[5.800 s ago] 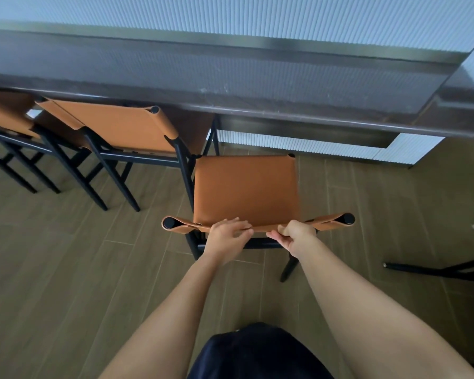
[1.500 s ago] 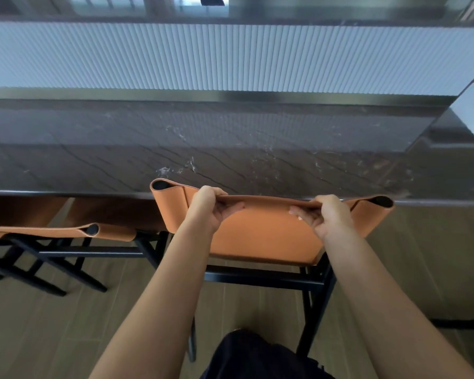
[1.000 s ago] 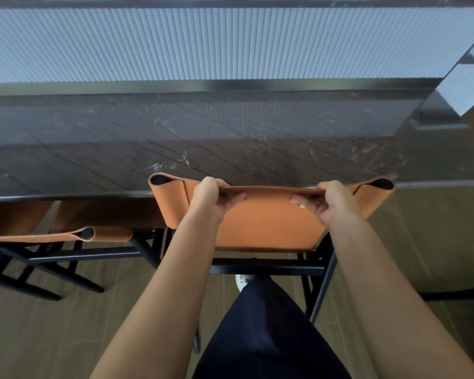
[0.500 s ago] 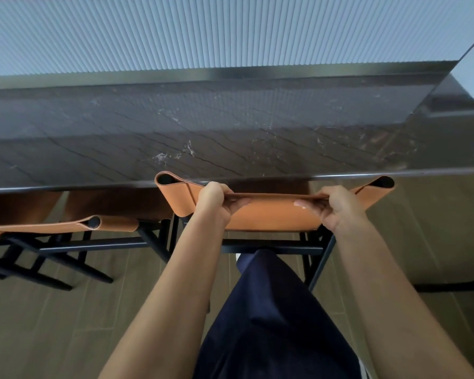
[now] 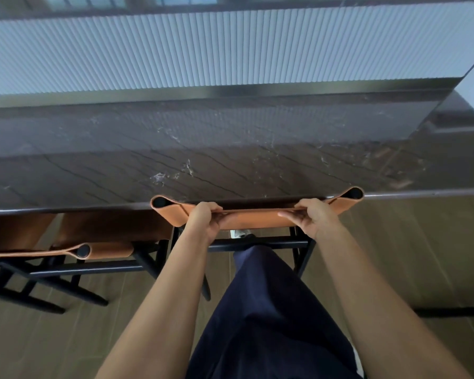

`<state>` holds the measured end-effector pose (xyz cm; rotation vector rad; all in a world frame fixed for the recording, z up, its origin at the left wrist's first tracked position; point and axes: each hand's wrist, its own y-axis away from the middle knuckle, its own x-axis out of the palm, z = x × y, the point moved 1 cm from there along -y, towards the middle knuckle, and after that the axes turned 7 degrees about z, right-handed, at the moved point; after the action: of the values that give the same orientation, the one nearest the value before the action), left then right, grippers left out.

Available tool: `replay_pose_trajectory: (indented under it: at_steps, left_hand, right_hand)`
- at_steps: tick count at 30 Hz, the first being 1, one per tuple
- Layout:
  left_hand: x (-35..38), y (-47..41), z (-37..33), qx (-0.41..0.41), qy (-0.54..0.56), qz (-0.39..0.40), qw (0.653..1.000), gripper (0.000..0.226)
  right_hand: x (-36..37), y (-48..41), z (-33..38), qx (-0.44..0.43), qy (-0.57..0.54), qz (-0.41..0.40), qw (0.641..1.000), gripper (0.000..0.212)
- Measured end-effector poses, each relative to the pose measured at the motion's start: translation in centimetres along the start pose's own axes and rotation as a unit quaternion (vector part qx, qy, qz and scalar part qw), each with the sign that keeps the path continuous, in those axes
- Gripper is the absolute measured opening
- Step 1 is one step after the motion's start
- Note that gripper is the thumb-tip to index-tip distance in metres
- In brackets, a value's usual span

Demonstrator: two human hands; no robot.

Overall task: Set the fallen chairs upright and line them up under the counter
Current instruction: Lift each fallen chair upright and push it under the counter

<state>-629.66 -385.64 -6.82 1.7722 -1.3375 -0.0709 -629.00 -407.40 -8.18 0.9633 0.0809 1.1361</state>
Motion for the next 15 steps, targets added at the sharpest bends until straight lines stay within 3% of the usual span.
replay_pose_trajectory:
  at_steps: [15]
  left_hand:
    - [0.8, -1.9, -1.6, -0.048, 0.035, 0.003, 0.998, 0.017]
  right_hand:
    - [1.1, -2.4, 1.9, 0.042, 0.006, -0.011, 0.999, 0.027]
